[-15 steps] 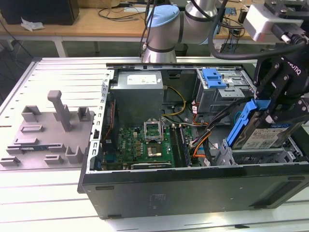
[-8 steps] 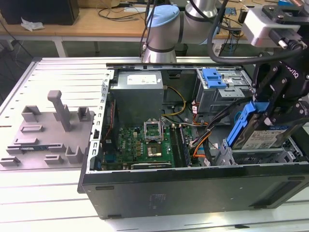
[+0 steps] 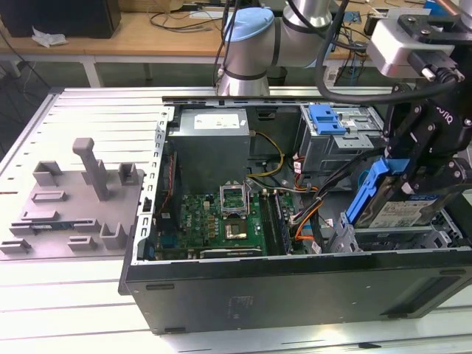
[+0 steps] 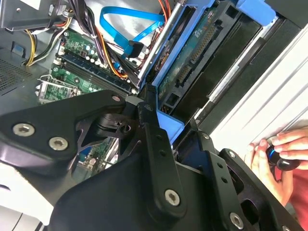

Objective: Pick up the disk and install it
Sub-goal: 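Insert the disk into the insertion slot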

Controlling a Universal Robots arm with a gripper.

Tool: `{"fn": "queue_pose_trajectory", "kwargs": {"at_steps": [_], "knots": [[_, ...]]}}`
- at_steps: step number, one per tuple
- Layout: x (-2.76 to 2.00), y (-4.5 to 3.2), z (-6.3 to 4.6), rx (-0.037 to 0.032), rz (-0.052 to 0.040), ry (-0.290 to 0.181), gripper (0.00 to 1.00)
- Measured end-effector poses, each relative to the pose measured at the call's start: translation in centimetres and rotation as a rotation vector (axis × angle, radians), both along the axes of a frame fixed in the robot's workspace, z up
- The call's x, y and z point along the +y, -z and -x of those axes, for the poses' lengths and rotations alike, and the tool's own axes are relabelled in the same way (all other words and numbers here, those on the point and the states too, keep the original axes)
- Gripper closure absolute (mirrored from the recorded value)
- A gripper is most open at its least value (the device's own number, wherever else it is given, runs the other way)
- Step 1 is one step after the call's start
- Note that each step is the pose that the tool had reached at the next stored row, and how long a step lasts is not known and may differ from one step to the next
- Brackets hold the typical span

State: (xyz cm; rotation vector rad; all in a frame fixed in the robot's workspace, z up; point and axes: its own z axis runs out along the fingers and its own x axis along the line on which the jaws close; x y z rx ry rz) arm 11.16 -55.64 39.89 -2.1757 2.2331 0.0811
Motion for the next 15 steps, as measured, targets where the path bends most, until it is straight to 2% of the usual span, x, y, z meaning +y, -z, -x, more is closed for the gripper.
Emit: {"fn": "queue_pose_trajectory", "kwargs": {"at_steps": [7, 8, 10, 15], "knots": [[0.01, 0.11, 0.00, -0.0002, -0.0011, 0.000, 0.64], [0.00, 0.11, 0.00, 0.0000, -0.0006, 0.000, 0.62], [0.00, 0.10, 0.00, 0.0000, -0.0003, 0.000, 0.50], [0.00, 0.10, 0.00, 0.0000, -0.0002, 0.000, 0.50]]}}
